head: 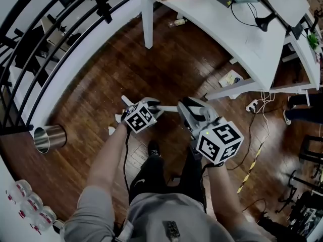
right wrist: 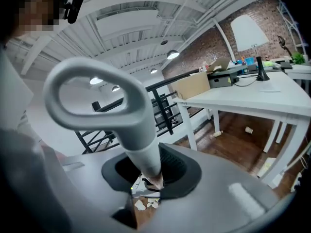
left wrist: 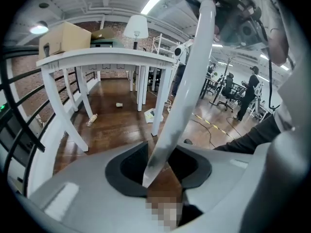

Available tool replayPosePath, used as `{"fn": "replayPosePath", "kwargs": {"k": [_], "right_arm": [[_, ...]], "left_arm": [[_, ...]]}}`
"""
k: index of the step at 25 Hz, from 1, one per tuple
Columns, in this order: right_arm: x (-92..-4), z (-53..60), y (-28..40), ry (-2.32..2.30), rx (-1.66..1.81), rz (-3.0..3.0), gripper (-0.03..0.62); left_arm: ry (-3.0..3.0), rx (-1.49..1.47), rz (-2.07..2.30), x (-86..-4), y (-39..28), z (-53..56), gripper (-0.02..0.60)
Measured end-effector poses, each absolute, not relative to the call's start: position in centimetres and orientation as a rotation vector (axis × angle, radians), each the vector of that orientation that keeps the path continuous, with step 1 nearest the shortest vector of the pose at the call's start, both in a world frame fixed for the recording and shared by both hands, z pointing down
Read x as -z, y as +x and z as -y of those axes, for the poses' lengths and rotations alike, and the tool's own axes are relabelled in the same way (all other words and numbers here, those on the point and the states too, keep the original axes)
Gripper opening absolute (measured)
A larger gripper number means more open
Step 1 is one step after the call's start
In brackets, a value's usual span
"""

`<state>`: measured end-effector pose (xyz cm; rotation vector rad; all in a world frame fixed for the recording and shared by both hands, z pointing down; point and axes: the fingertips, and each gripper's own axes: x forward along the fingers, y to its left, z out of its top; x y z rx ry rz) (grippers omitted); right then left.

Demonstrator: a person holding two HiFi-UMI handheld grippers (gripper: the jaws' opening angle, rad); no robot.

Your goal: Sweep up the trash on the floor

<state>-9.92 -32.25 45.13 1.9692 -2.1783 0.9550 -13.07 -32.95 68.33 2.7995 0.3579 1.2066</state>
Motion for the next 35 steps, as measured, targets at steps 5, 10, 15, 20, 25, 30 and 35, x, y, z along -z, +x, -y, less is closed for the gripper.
{"fn": "replayPosePath", "kwargs": {"k": [5,10,15,20,25,30,35], "right_arm": [[-41.8,34.8,-10.7,1.904,-0.844,2.246,0.077],[-40.4,37.4,-10.3,1.843,-0.777,2.269,0.075],[-39.3,38.1,-6.0,1.814,-0.756,2.292,0.075],[-38.6,37.9,0.1,1.777,-0.743,2.324,0.075],[-38.6,37.5,6.9,1.739,-0.746,2.334,0.074],[-41.0,37.7,12.8,1.65,-0.752,2.354,0.075],[-43.9,38.3,16.5,1.552,-0.756,2.363,0.075]], "left_arm": [[2.809,-1.118,-0.154,-65.3,-12.8,35.2,0.126],[2.803,-0.994,-0.006,-63.8,-11.5,37.1,0.126],[2.779,-0.959,0.068,-63.0,-7.4,36.4,0.117],[2.752,-0.95,0.103,-62.5,-0.9,35.7,0.117],[2.753,-0.952,0.126,-62.6,6.0,34.8,0.11],[2.714,-0.986,0.168,-64.8,11.8,34.3,0.107],[2.648,-1.005,0.268,-67.5,15.1,34.6,0.109]]}}
